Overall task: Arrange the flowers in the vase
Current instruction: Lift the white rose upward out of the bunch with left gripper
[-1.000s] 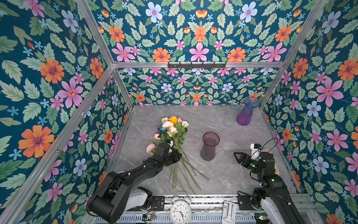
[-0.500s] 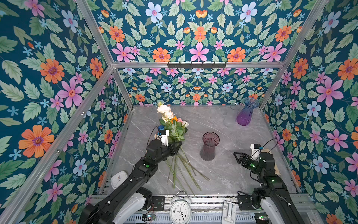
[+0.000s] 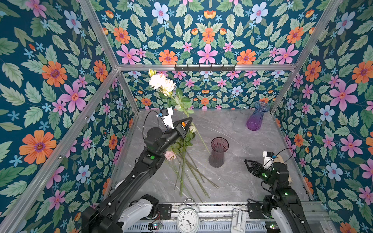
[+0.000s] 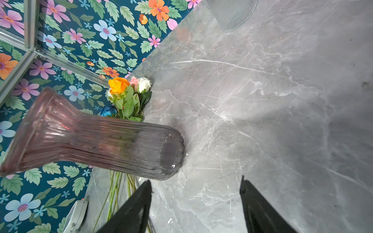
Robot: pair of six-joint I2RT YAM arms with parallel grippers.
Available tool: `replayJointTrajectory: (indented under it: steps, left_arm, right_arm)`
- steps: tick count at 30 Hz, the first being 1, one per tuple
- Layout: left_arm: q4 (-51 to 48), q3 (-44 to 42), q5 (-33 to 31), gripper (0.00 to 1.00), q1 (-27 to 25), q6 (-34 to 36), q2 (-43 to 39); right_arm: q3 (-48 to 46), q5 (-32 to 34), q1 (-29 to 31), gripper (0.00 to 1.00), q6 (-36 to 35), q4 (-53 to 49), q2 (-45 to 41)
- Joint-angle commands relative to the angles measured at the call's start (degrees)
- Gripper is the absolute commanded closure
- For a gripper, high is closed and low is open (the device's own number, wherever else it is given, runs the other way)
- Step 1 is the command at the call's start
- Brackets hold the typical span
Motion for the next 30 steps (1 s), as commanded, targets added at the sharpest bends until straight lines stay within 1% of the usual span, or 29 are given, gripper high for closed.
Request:
replayJointTrajectory:
  steps: [1,3,5,8,10,14,17,19,21,24,27,30]
  left_arm:
    - [11.86,2.90,2.33,1.00,0.03,3.77,4.87]
    - [18.41,3.88,5.04,1.00,0.03,6.00,8.68]
    - [22.75,4.79,6.85,1.00,0.03,7.62,12.29]
    - [23.05,8.38,10.49,1.00,0.03,11.47,17.15]
    - [22.68,11.96,12.39,1.00,0.03,12.08,20.91]
    - [24.89,18.37,15.35,1.00,0.03,9.36,27.82]
    - [30.74,21.06,19.31,1.00,0.03,5.09,33.09]
    - [37.32,20.62,21.17,1.00,-0.06,0.84,35.76]
    - [42.60,19.50,22.20,1.00,-0.05,-2.30,37.21]
    - [45.36,17.57,23.20,1.00,-0.14,-5.20,36.83]
    - [44.65,14.22,24.84,1.00,-0.23,-4.24,33.85]
    - [43.07,10.07,24.17,1.00,-0.32,-1.77,30.44]
  right_arm:
    - [0.16,0.11,0.01,0.29,-0.16,0.72,0.67]
    - [0.24,0.02,0.05,0.29,-0.20,0.64,0.78]
    - [0.22,0.19,0.05,0.29,-0.16,0.50,1.02]
    - [0.50,0.39,-0.01,0.30,-0.14,0.56,2.31]
    - [0.74,0.22,0.06,0.30,-0.19,0.58,3.58]
    - [1.30,0.54,-0.02,0.30,-0.06,1.08,5.86]
    - [1.57,1.40,-0.02,0.30,0.20,0.75,6.73]
    - [1.56,1.97,-0.02,0.30,0.30,0.53,6.35]
    - [1.31,2.17,0.05,0.30,0.29,0.33,5.21]
    - [0.62,3.20,0.03,0.30,0.80,-0.03,2.49]
    - [0.16,3.68,0.01,0.30,1.00,-0.08,0.79]
    - [0.17,3.65,0.00,0.30,1.00,-0.62,0.26]
